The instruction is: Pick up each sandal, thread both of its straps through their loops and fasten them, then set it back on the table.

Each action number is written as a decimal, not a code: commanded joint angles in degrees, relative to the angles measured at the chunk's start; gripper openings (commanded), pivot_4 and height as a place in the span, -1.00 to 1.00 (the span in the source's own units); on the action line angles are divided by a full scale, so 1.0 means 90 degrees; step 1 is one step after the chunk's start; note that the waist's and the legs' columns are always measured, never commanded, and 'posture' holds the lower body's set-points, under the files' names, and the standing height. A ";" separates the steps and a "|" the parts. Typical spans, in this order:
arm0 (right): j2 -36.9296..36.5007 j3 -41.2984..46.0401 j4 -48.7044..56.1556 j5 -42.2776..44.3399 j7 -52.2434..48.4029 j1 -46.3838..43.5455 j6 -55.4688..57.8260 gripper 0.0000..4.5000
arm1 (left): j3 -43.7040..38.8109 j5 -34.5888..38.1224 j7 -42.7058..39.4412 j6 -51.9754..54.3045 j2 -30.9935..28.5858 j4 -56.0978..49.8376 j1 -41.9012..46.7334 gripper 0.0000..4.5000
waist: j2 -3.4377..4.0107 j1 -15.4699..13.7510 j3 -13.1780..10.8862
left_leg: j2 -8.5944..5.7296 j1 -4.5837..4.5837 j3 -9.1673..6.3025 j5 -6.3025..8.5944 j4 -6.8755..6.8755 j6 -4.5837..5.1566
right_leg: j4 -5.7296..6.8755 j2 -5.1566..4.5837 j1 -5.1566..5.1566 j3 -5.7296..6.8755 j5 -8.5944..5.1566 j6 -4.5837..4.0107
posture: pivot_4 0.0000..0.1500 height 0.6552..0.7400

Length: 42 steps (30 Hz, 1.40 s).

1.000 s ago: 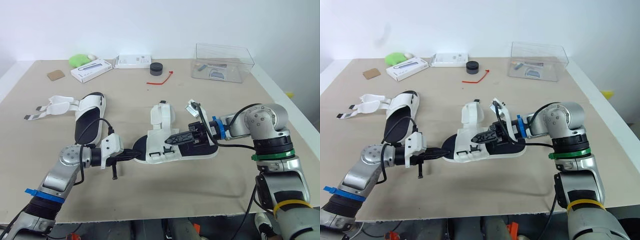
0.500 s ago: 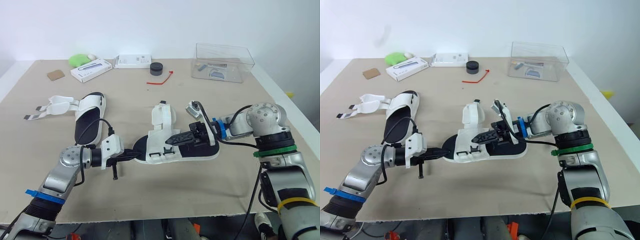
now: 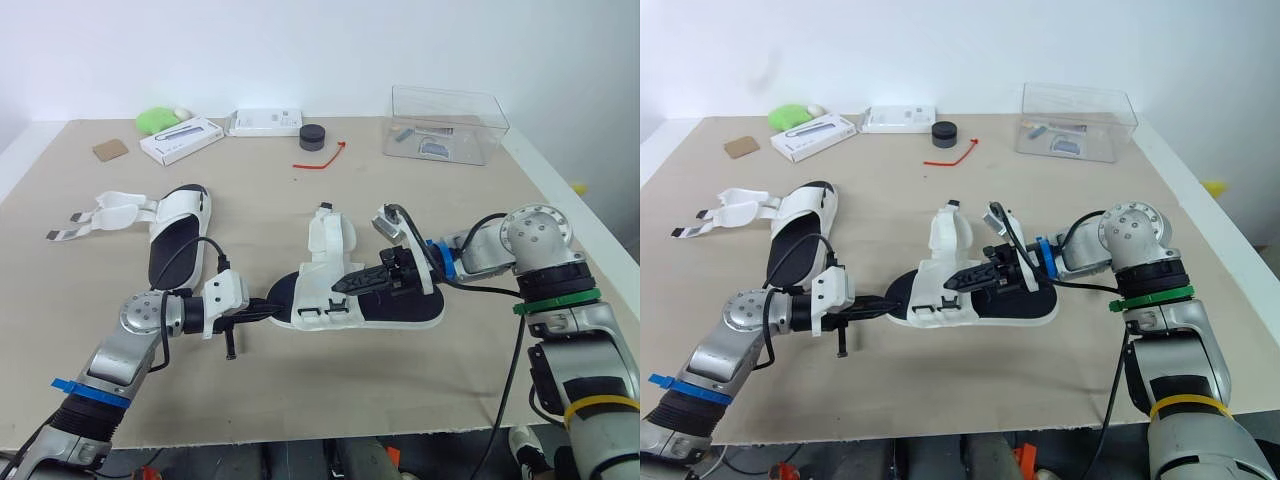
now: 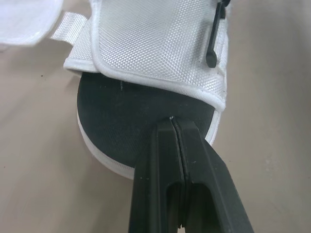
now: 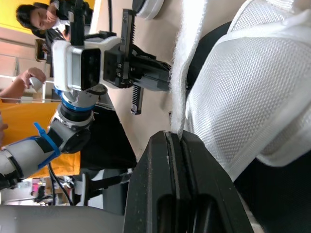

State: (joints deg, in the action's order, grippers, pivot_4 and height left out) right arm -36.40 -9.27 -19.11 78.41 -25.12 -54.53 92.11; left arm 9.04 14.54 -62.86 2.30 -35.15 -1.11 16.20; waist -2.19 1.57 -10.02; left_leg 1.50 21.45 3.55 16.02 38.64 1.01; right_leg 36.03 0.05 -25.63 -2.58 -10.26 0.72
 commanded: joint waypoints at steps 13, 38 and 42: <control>0.0144 0.0268 0.1587 0.0020 0.0527 0.0335 0.0044 -0.97 | 0.0139 -0.0234 -0.0056 0.0050 -0.0013 0.0179 0.0031 -1.00 | 0.0001 0.0023 0.0002 | 0.0009 -0.0001 -0.0001 0.0000 -0.0001 0.0001 | 0.0001 0.0001 -0.0003 0.0000 -0.0002 0.0000 | 1.00 1.00; -0.0135 0.0471 0.2689 0.1368 0.2204 0.1121 -0.0230 -0.38 | 0.0175 -0.0328 -0.0071 0.0066 -0.0019 0.0195 0.0071 -1.00 | -0.0005 0.0029 0.0010 | 0.0009 0.0004 0.0002 0.0001 0.0000 0.0002 | 0.0001 -0.0013 -0.0006 -0.0003 -0.0002 0.0002 | 1.00 1.00; -0.0543 0.0801 0.2747 0.1085 0.1703 0.0934 -0.0326 0.11 | 0.0173 -0.0316 -0.0079 0.0075 -0.0023 0.0164 0.0046 -1.00 | -0.0006 0.0027 0.0012 | 0.0008 0.0005 0.0000 0.0001 0.0000 0.0002 | 0.0001 -0.0012 -0.0007 0.0001 -0.0003 0.0003 | 1.00 1.00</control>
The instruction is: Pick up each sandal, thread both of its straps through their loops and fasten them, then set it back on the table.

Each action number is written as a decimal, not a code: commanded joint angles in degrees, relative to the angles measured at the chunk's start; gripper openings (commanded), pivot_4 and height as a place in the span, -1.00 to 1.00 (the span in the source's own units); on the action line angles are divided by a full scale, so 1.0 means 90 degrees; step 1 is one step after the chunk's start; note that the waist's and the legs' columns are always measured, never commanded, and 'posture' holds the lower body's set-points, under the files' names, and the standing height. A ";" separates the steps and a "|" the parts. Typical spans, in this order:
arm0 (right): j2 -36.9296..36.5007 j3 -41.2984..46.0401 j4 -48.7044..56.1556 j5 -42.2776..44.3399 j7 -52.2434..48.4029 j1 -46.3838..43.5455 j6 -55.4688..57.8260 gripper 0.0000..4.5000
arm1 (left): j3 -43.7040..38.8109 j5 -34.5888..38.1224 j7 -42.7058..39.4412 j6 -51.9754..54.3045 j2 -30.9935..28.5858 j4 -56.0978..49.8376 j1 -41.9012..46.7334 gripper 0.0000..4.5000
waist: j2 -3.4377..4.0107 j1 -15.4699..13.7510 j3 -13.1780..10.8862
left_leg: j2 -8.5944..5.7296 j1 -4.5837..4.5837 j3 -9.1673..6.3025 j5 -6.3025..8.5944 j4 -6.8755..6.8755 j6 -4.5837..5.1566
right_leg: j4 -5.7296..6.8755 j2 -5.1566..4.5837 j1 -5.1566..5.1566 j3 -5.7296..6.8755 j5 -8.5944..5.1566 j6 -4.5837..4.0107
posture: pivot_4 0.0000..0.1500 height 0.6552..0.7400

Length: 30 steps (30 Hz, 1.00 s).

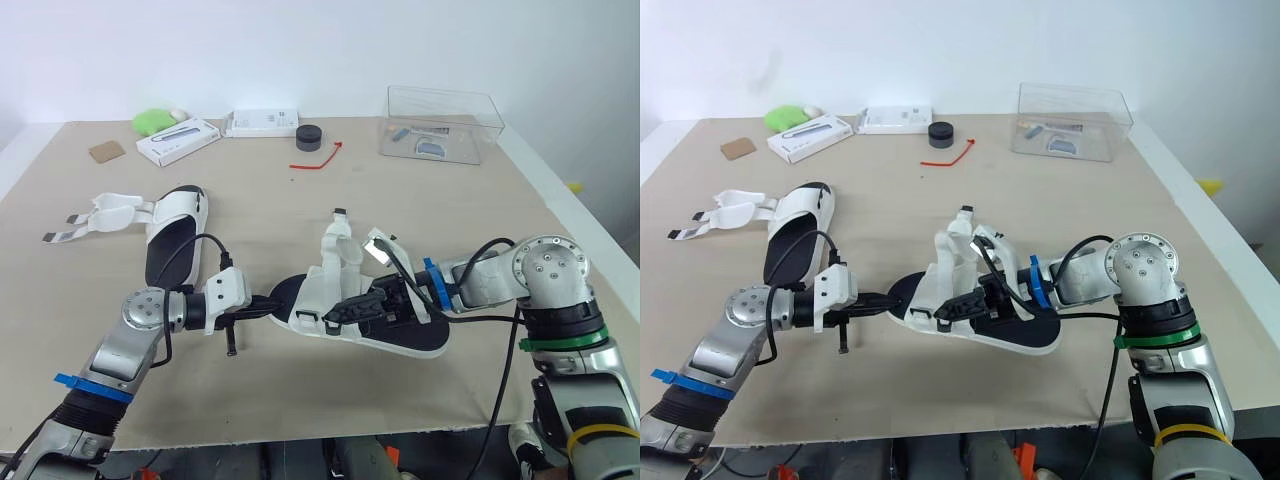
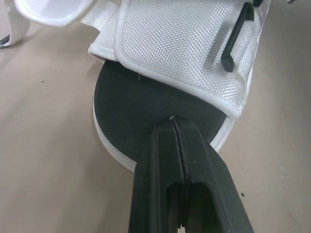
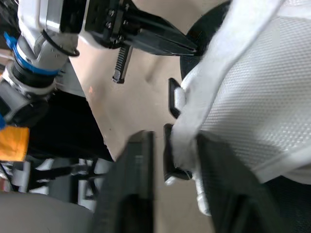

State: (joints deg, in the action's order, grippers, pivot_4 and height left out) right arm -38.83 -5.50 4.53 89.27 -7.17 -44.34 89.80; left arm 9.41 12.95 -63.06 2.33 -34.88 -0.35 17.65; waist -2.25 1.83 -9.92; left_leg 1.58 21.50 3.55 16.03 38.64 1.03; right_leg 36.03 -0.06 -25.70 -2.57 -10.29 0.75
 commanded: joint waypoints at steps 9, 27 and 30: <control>-0.0846 0.0785 0.0891 0.0400 -0.2074 0.0494 0.0016 0.11 | 0.0041 -0.0123 -0.0152 0.0030 -0.0136 0.0232 -0.0024 -1.00 | -0.0001 -0.0009 0.0001 | 0.0001 0.0001 -0.0001 0.0001 -0.0002 0.0001 | -0.0002 0.0001 -0.0002 -0.0001 -0.0003 0.0000 | 1.00 1.00; -0.0086 0.0113 0.0794 -0.2085 -0.2521 0.0786 -0.0806 0.11 | -0.0064 -0.0095 -0.0111 0.0031 -0.0112 0.0334 0.0088 -1.00 | -0.0002 0.0006 0.0002 | 0.0005 -0.0011 0.0014 -0.0005 0.0001 0.0002 | 0.0006 0.0030 0.0001 -0.0009 0.0006 0.0000 | 1.00 1.00; 0.0029 0.0050 0.0680 -0.2370 -0.2655 0.0627 -0.0779 0.11 | -0.0083 -0.0092 -0.0064 0.0029 -0.0110 0.0316 0.0087 -1.00 | -0.0002 0.0003 0.0002 | 0.0004 -0.0013 0.0011 -0.0005 0.0001 0.0002 | 0.0006 0.0029 0.0000 -0.0009 0.0006 -0.0001 | 1.00 1.00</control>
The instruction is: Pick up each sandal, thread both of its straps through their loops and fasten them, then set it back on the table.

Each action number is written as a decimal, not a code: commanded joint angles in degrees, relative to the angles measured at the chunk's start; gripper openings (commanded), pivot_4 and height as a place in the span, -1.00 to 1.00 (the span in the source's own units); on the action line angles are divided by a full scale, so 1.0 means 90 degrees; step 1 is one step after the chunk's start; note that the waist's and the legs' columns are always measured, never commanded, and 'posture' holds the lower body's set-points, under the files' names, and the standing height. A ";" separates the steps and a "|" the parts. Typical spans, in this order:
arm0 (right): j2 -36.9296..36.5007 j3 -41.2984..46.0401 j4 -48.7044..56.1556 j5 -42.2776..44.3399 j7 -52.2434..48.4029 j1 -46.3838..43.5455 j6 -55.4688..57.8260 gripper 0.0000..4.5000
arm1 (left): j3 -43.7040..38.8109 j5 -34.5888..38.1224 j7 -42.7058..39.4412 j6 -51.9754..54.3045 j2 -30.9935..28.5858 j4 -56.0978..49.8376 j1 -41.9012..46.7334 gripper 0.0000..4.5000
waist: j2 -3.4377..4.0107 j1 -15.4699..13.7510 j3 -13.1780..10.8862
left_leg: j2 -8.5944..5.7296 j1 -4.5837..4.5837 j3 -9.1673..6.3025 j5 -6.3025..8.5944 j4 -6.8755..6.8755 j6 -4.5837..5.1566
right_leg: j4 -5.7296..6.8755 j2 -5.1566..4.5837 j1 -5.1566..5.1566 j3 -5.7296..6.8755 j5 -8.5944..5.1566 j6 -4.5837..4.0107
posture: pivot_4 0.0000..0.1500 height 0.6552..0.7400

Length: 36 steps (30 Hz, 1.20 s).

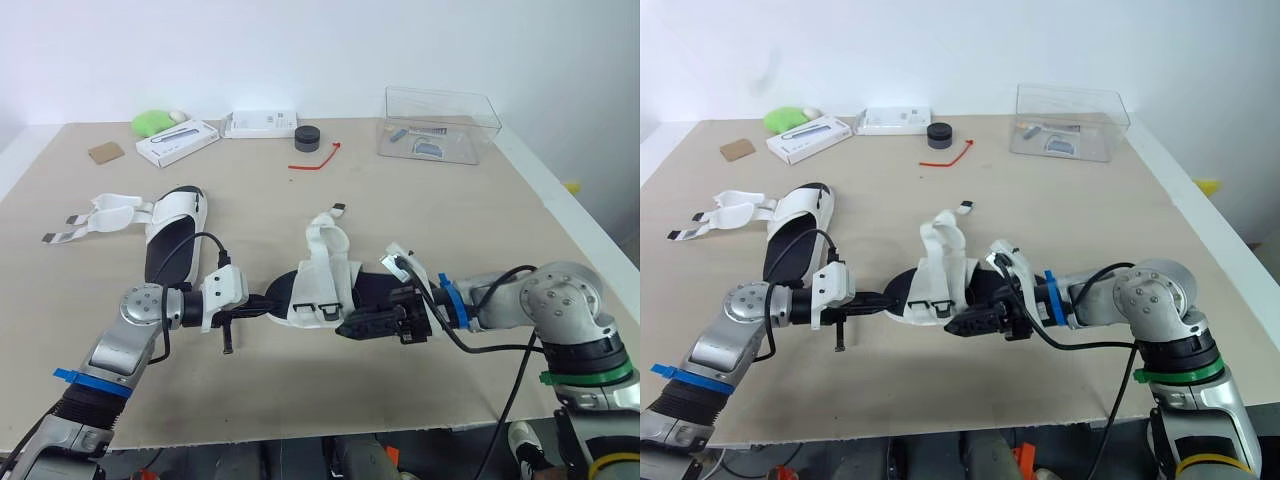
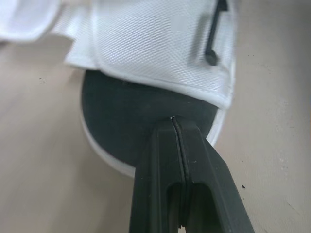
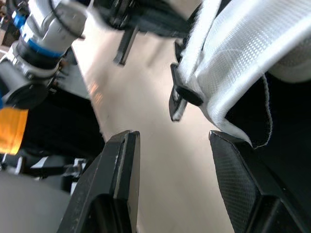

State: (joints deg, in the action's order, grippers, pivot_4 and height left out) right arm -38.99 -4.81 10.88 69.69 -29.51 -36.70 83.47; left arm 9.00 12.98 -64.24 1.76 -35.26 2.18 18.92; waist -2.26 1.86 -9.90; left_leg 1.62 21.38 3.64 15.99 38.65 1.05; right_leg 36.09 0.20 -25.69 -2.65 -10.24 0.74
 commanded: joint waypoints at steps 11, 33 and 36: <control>0.0568 -0.0040 -0.0580 -0.0941 -0.0495 -0.0669 -0.0018 -0.06 | 0.0006 -0.0199 0.0261 0.0043 -0.0056 -0.0026 -0.0136 -1.00 | 0.0000 0.0002 0.0000 | 0.0001 -0.0002 0.0002 -0.0002 0.0001 0.0002 | 0.0001 0.0002 0.0000 0.0001 0.0005 -0.0006 | 1.00 1.00; 0.0628 0.0182 -0.0015 -0.1118 -0.0543 -0.0081 0.0752 -0.95 | 0.0139 -0.0237 0.0240 0.0078 -0.0054 -0.0086 -0.0177 -1.00 | -0.0001 0.0000 0.0004 | -0.0002 0.0008 0.0000 -0.0001 0.0000 0.0001 | 0.0000 -0.0003 -0.0007 0.0001 0.0003 -0.0005 | 1.00 1.00; 0.0499 0.0035 0.0305 -0.1196 -0.0606 0.0275 0.0691 -0.95 | 0.0153 -0.0234 0.0230 0.0101 -0.0070 -0.0118 -0.0193 -1.00 | 0.0001 0.0012 0.0015 | -0.0001 0.0006 0.0000 0.0001 -0.0003 0.0001 | 0.0000 -0.0003 -0.0007 0.0000 -0.0001 -0.0005 | 1.00 1.00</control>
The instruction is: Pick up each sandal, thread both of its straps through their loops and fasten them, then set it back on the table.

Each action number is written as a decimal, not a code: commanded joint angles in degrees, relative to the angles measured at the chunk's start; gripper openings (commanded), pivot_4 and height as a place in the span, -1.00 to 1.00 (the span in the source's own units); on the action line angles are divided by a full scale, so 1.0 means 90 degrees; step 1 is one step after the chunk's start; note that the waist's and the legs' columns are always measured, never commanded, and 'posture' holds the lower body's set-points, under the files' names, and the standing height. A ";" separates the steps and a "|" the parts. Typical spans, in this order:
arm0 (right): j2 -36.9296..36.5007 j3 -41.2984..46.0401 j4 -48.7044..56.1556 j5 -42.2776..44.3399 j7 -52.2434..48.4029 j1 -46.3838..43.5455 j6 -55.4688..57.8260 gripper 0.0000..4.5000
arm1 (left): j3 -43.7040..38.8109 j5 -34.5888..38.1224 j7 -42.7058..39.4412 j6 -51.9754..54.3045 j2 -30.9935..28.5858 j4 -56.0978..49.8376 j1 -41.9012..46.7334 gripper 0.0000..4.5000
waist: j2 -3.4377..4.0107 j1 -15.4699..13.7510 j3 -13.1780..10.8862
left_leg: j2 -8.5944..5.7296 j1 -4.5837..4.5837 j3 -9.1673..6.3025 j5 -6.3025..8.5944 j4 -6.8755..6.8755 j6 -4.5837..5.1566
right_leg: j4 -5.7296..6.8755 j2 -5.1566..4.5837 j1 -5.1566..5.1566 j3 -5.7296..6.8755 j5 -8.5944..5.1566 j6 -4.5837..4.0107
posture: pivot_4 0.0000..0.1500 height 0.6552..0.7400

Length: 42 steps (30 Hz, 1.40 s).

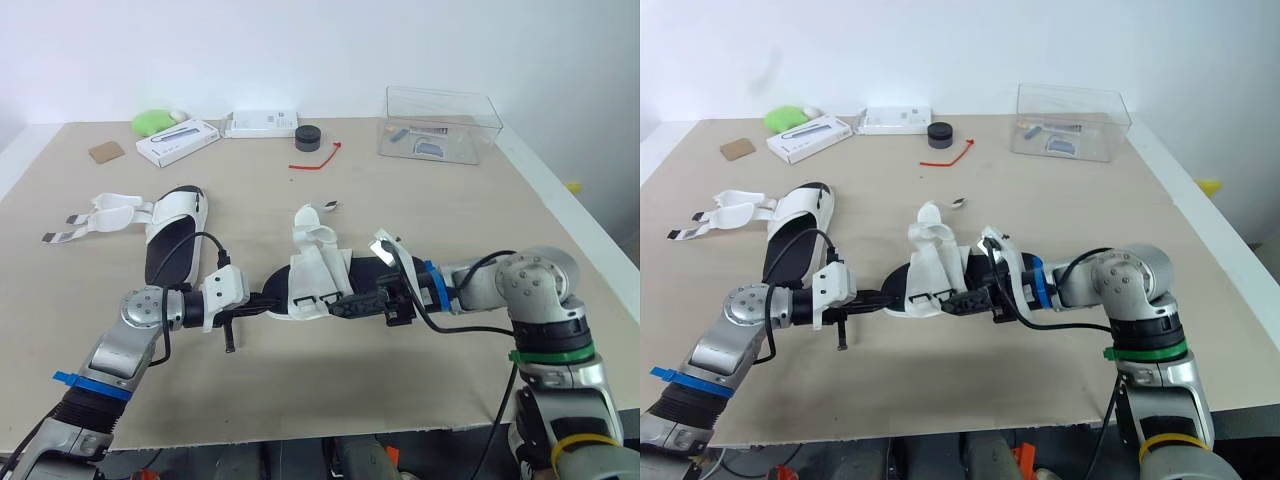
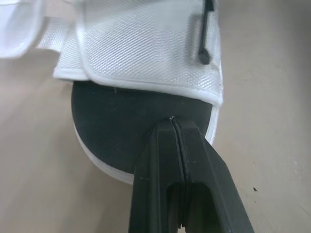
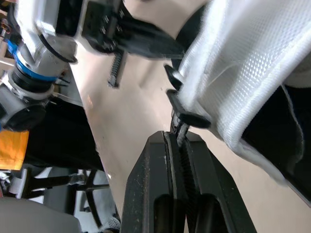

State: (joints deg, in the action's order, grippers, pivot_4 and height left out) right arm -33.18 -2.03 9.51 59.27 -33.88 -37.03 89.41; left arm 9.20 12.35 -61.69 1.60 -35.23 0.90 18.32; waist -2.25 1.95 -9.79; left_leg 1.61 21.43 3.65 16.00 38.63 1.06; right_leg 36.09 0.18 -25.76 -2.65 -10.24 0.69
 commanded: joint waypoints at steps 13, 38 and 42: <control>-0.0877 -0.1036 0.1484 -0.0339 -0.0777 0.0979 -0.0534 -0.95 | 0.0174 -0.0180 -0.0098 0.0232 -0.0042 -0.0044 -0.0135 -1.00 | -0.0015 0.0019 0.0046 | 0.0000 -0.0007 0.0000 0.0001 -0.0002 -0.0001 | 0.0000 0.0006 0.0001 0.0002 -0.0004 0.0000 | 1.00 1.00; -0.2658 -0.1577 0.2612 -0.2907 -0.4033 0.0950 -0.5776 0.99 | 0.0265 -0.0217 -0.0204 0.0192 -0.0034 0.0097 -0.0051 -1.00 | -0.0020 -0.0025 0.0050 | -0.0008 -0.0011 0.0006 0.0004 -0.0001 -0.0005 | -0.0002 -0.0001 0.0002 0.0012 -0.0012 0.0011 | 1.00 1.00; -0.2285 -0.1685 0.2233 -0.4156 -0.4353 0.0984 -0.8331 0.99 | 0.0261 -0.0226 -0.0217 0.0179 -0.0022 0.0153 0.0006 -1.00 | -0.0019 -0.0034 0.0050 | -0.0008 -0.0012 0.0004 0.0004 -0.0002 -0.0005 | 0.0000 0.0001 0.0001 0.0015 -0.0014 0.0007 | 1.00 1.00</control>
State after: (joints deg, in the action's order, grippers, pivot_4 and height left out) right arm -55.80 -16.50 31.43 30.08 -70.31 -27.92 31.99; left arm 9.97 11.44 -62.62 2.63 -34.98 1.00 18.89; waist -2.43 1.65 -9.34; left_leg 1.54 21.32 3.68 16.03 38.61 1.01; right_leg 36.09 0.20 -25.74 -2.51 -10.37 0.75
